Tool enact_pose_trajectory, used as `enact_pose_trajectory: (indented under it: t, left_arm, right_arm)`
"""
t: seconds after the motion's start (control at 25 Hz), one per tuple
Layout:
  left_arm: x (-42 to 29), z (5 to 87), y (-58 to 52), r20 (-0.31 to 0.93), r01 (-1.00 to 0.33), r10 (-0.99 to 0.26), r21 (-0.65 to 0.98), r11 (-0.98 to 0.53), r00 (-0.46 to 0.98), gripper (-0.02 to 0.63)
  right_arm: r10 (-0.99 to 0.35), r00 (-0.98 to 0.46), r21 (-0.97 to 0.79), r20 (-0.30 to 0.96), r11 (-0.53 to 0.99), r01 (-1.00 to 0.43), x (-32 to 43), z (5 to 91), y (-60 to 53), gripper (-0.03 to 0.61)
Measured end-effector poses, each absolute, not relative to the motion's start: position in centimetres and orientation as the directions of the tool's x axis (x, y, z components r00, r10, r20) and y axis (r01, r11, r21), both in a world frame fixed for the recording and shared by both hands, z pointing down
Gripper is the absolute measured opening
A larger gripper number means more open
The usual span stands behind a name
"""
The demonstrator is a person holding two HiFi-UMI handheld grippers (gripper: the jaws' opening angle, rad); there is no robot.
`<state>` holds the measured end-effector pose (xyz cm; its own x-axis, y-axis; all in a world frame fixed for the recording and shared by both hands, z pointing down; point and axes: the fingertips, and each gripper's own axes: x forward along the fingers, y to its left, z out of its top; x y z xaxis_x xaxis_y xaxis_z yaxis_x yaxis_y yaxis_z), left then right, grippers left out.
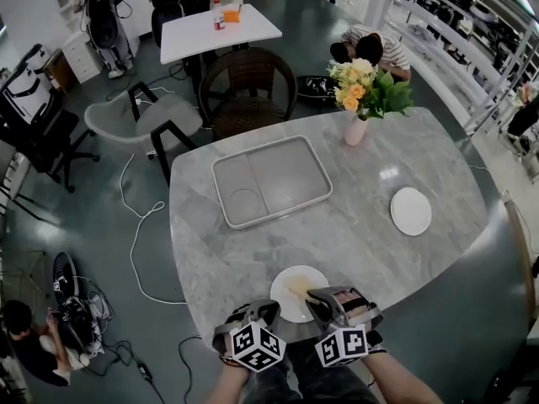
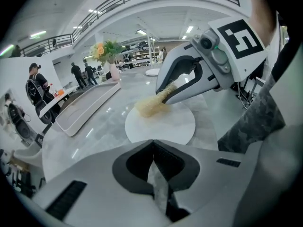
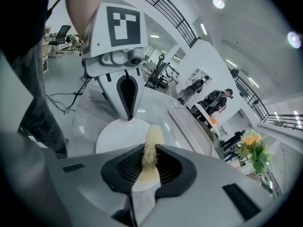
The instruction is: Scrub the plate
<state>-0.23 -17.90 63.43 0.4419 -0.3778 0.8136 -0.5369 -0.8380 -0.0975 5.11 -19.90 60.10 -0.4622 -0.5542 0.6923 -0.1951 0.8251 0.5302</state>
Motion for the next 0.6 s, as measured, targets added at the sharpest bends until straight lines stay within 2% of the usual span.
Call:
enact_pose_trajectory:
  t: [0.32, 0.6]
  left_arm:
    - [-0.1, 63.4, -18.0, 0.823, -0.53, -0.374, -0.108, -0.841, 0.427, 0.012]
    - [-0.1, 63.4, -18.0, 0.822, -0.523, -0.376, -0.114, -0.845, 0.429, 0.012]
  right_arm:
    - [-0.508, -0.496, 0.413, 0.705, 0.862, -0.296, 4.7, 60.1, -16.6, 0.067]
    - [-0.46, -0.564, 0.182, 0.686, 0.858, -0.48, 3.6, 60.9, -16.2, 0.067]
